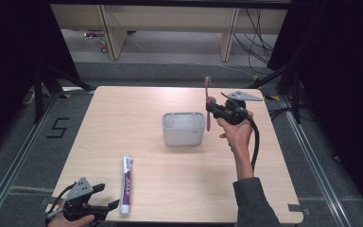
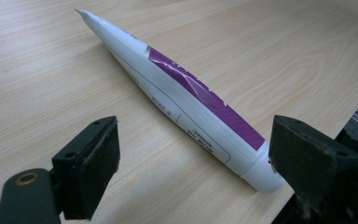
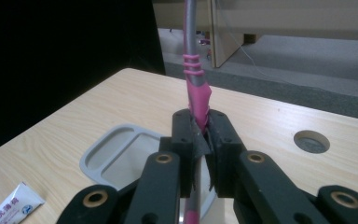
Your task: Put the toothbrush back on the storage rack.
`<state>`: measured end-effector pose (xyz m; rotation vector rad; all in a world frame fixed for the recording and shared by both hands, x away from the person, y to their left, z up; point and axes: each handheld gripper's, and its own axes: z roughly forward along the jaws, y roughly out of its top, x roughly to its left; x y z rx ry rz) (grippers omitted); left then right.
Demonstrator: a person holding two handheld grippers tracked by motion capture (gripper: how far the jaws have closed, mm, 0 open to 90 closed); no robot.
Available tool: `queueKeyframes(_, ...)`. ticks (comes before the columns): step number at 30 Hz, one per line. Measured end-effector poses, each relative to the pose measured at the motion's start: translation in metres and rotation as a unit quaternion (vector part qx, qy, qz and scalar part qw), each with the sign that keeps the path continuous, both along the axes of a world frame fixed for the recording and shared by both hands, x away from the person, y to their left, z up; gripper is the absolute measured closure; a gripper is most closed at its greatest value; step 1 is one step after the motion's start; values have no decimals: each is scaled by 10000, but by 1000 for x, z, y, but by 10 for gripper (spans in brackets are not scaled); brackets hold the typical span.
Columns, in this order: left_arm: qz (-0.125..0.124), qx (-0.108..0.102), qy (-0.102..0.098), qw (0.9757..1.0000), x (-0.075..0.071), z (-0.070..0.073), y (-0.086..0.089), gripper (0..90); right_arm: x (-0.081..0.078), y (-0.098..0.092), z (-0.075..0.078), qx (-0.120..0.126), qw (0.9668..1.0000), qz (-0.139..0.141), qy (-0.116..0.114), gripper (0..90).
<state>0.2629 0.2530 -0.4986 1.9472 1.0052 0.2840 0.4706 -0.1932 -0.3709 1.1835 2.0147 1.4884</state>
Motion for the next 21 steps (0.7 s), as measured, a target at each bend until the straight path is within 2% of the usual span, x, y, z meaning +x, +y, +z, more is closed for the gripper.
queueKeyframes(4, -26, 24, -5, 10000, 0, 0, 0, 161, 5, 6, 5, 61, 10000, -18, -13, 825)
queueKeyframes(6, -42, 27, -7, 10000, 0, 0, 0, 161, 8, 9, 7, -8, 9999, -13, -99, 825)
queueKeyframes(7, -30, 11, -11, 10000, 0, 0, 0, 161, 9, 11, 8, 16, 10000, -30, 4, 825)
queueKeyframes(9, -42, 15, -13, 10000, 0, 1, 0, 161, 12, 14, 8, 3, 10000, -17, -15, 825)
queueKeyframes(10, -39, 12, -11, 10000, 0, 0, 0, 161, 14, 15, 8, -35, 10000, -60, -45, 825)
queueKeyframes(12, -24, 2, -4, 10000, 0, 0, 0, 161, 16, 18, 7, 31, 10000, -59, 45, 825)
queueKeyframes(13, -30, 0, -5, 10000, 0, 0, 0, 161, 18, 18, 7, 7, 10000, -18, -25, 825)
queueKeyframes(14, -49, 19, -7, 10000, 0, 0, 0, 161, 18, 20, 7, 43, 9999, -78, 53, 825)
queueKeyframes(17, -55, 15, -13, 10000, 0, 1, 0, 161, 22, 20, 5, 24, 10000, -76, -44, 825)
queueKeyframes(18, -52, 12, -11, 10000, 0, 1, 0, 161, 23, 21, 5, 47, 9999, -118, 36, 825)
queueKeyframes(21, -55, -2, -16, 10000, 0, 1, 0, 161, 26, 22, 2, 86, 9999, -109, 4, 825)
